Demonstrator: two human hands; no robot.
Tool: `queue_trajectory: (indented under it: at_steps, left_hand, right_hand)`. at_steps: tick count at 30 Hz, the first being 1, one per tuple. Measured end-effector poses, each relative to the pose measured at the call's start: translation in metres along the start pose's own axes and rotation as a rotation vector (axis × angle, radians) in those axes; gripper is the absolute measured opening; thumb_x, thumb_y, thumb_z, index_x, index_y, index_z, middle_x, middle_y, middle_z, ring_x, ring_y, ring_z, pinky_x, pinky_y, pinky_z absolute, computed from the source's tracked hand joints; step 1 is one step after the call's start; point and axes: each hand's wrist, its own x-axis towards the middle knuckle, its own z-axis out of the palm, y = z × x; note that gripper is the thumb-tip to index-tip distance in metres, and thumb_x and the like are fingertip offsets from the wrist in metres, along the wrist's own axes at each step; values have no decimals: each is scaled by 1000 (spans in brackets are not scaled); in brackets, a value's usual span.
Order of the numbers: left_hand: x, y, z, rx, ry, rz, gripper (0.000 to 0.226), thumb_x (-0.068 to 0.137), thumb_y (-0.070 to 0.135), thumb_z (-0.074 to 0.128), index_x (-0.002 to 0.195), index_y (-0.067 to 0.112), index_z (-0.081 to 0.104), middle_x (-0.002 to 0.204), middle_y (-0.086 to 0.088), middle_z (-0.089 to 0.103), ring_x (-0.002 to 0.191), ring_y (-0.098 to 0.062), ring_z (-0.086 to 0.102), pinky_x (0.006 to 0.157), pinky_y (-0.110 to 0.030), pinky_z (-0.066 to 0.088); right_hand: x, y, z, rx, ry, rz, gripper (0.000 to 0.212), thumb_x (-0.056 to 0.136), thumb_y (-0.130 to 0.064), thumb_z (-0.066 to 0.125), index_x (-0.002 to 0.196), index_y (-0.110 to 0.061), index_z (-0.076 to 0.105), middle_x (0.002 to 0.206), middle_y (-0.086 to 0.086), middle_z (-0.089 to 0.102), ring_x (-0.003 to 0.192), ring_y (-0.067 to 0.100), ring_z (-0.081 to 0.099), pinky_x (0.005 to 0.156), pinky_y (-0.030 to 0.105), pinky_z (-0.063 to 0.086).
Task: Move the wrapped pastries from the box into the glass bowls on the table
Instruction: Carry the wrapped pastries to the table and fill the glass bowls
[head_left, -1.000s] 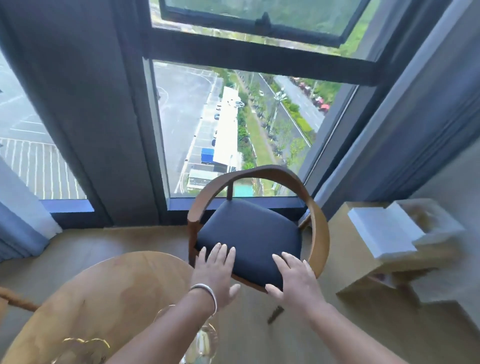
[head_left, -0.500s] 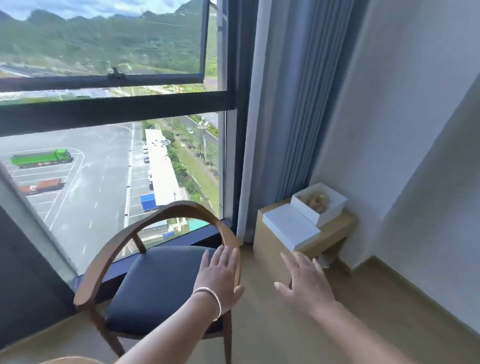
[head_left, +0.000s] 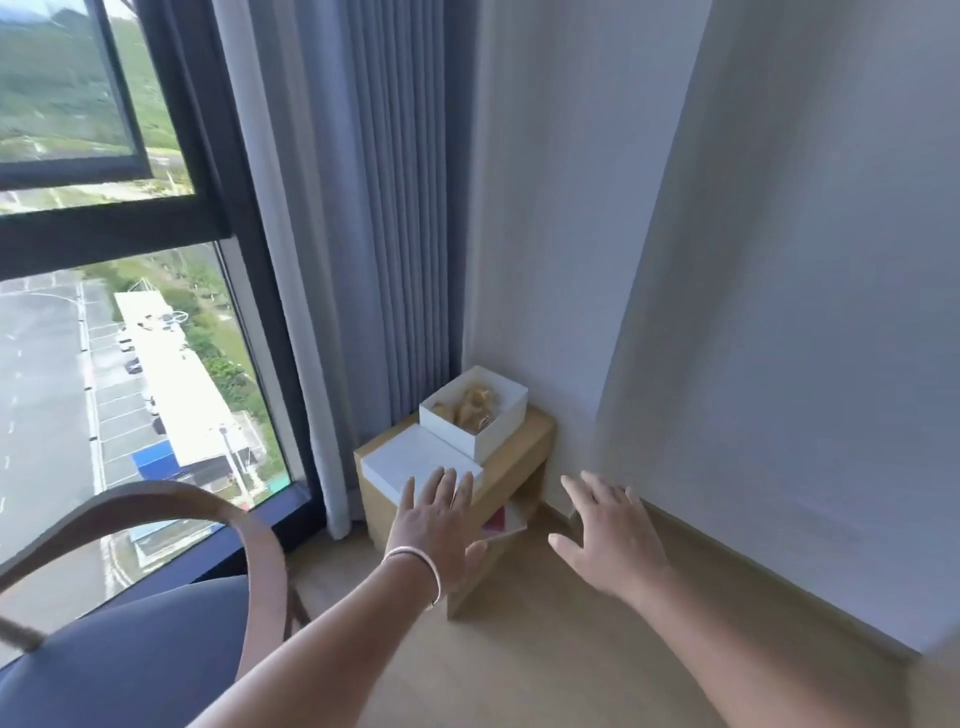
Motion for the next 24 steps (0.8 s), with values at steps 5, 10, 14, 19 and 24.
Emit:
queue_trajectory:
  at_steps: [5,10,14,19,24]
  left_hand:
    - [62,34,9,9,21,84,85,90,64,32,150,17,-5,160,-7,4,146,-26,-3,114,-52,-3]
    - [129,51,30,-15,29,125,87,87,63,39,150,18,-1,159,-7,9,146,-27,0,114,-53,-1]
    - [198,58,47,-17,42,163,88,87,64,38,150,17,-1,159,-7,11,146,-28,2,114,-54,0]
    - [296,56,59,-43,46,175,88,88,60,38,149,14,-6,159,-8,9,146,-26,0,115,-54,0]
    - [390,38,64,-66,38,180,84,90,56,39,149,14,-2,159,-9,8,145,-26,-2,114,-54,0]
  right_hand:
    - [20,47,-5,-16,0,82,78,87,-60,48,152,-27,23,160,6,23,144,22,24,119,45,15]
    - [58,80,-1,-21,-8,128,77,87,-60,48,152,-27,23,160,6,23,144,24,24,117,44,18]
    - [113,106,2,-43,-12,158,76,87,-59,48,152,-27,24,159,6,23,144,25,23,117,44,18]
    - [200,135,2,-64,-59,172,76,90,-60,46,153,-28,19,161,5,18,147,24,17,120,46,13]
    - [296,153,1,-76,-90,161,75,91,-58,44,154,-28,14,162,5,16,148,23,14,121,46,10]
